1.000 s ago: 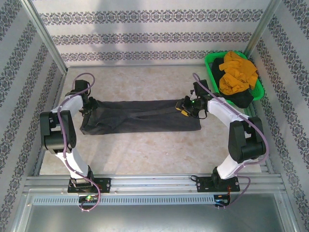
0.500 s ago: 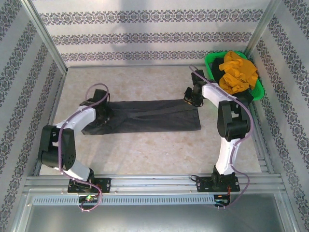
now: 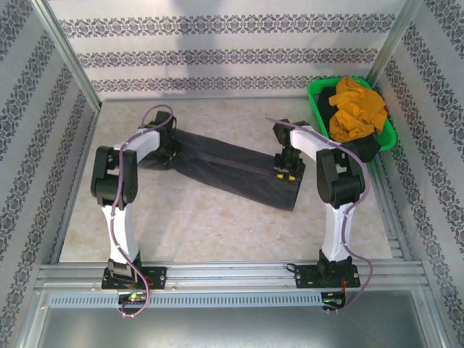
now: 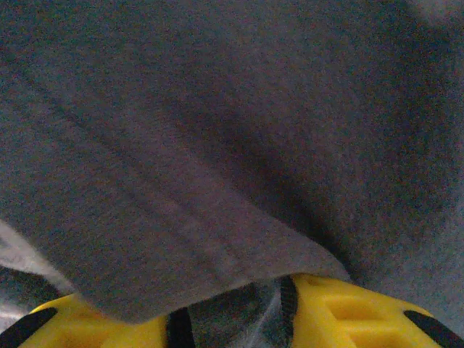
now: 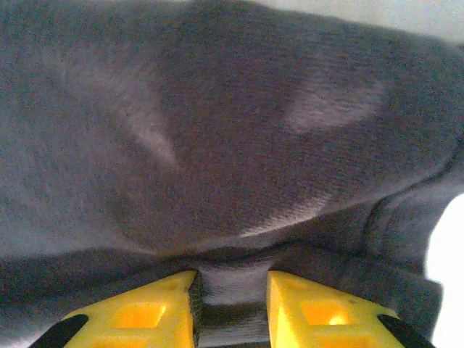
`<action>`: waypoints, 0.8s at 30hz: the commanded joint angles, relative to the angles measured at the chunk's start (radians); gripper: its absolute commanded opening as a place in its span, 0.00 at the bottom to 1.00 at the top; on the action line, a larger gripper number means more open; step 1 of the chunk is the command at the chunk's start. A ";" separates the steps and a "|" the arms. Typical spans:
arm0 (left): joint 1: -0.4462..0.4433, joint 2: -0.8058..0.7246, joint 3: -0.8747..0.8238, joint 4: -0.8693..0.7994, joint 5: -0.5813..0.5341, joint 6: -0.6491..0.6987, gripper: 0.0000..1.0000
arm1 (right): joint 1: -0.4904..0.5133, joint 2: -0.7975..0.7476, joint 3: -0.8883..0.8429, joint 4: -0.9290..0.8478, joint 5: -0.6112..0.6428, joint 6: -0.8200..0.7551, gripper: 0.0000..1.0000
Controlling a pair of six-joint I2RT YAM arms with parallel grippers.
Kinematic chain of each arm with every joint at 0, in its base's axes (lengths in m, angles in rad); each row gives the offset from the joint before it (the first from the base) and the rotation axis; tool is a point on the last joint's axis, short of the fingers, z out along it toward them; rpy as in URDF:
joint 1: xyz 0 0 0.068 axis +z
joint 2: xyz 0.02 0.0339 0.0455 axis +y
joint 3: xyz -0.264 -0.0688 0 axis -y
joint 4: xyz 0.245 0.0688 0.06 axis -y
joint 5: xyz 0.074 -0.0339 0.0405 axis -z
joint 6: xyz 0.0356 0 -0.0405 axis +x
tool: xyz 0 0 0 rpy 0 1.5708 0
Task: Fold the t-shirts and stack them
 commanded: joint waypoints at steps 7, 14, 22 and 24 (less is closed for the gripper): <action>-0.118 0.404 0.491 0.113 0.137 0.046 0.42 | 0.353 -0.181 -0.349 0.021 -0.167 0.247 0.30; -0.197 0.612 0.818 0.170 0.202 0.008 0.44 | 0.488 -0.158 -0.385 0.284 -0.349 0.459 0.31; -0.196 0.371 0.740 0.067 0.133 0.124 0.57 | 0.398 -0.508 -0.493 0.262 -0.264 0.441 0.55; -0.196 0.184 0.471 0.153 0.146 0.102 0.57 | 0.350 -0.619 -0.556 0.225 -0.266 0.364 0.59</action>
